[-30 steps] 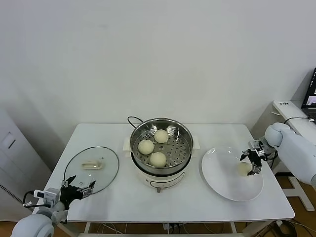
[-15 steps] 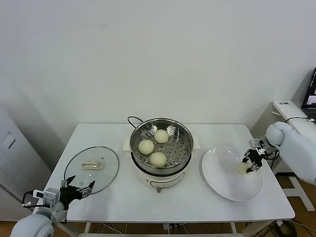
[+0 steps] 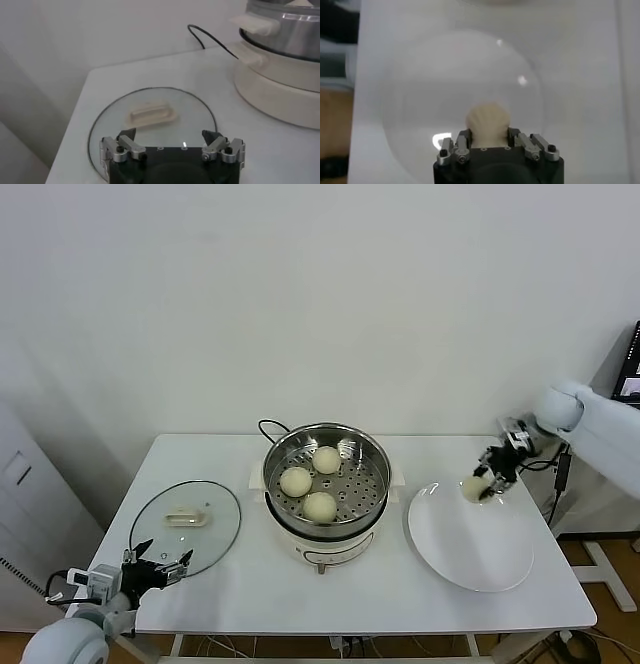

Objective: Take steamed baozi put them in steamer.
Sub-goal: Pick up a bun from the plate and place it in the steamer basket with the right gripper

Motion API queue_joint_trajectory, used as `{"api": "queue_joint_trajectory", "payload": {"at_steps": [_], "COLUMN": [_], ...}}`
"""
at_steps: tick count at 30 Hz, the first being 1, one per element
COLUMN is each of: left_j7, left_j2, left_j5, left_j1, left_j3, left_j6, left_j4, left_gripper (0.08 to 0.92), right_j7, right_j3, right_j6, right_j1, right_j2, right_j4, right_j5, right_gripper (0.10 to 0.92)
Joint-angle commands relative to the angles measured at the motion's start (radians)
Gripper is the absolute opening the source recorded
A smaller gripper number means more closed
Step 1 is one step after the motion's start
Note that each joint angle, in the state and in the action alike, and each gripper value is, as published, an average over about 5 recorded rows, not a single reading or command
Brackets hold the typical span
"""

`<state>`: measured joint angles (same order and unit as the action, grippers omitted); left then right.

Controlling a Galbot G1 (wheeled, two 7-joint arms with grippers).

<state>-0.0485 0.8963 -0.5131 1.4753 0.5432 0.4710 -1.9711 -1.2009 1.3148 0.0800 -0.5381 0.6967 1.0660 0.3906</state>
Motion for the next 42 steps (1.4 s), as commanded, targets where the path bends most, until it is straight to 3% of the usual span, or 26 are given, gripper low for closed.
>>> {"api": "queue_joint_trajectory", "payload": {"at_steps": [1, 8, 17, 42], "left_j7": [0.0, 0.001, 0.002, 0.005], "left_j2": [-0.003, -0.002, 0.0, 0.006], "left_j5": [0.004, 0.01, 0.011, 0.012], "left_j1": [-0.004, -0.002, -0.001, -0.003], "left_j3": [-0.011, -0.015, -0.016, -0.013], "left_j6": [0.001, -0.003, -0.006, -0.009], "left_j4": [0.0, 0.002, 0.006, 0.016], "left_gripper": [0.823, 0.823, 0.823, 0.823], "right_j7": [0.027, 0.069, 0.117, 0.249], "right_j3": [0.367, 0.375, 0.369, 0.31], "right_j6": [0.257, 0.326, 0.36, 0.405], "right_j1": [-0.37, -0.373, -0.342, -0.13], "right_j2": [0.144, 0.263, 0.396, 0.485], "right_j4": [0.166, 0.142, 0.093, 0.046], "right_j5": [0.403, 0.554, 0.59, 0.452], "right_gripper": [0.449, 0.448, 0.45, 0.448]}}
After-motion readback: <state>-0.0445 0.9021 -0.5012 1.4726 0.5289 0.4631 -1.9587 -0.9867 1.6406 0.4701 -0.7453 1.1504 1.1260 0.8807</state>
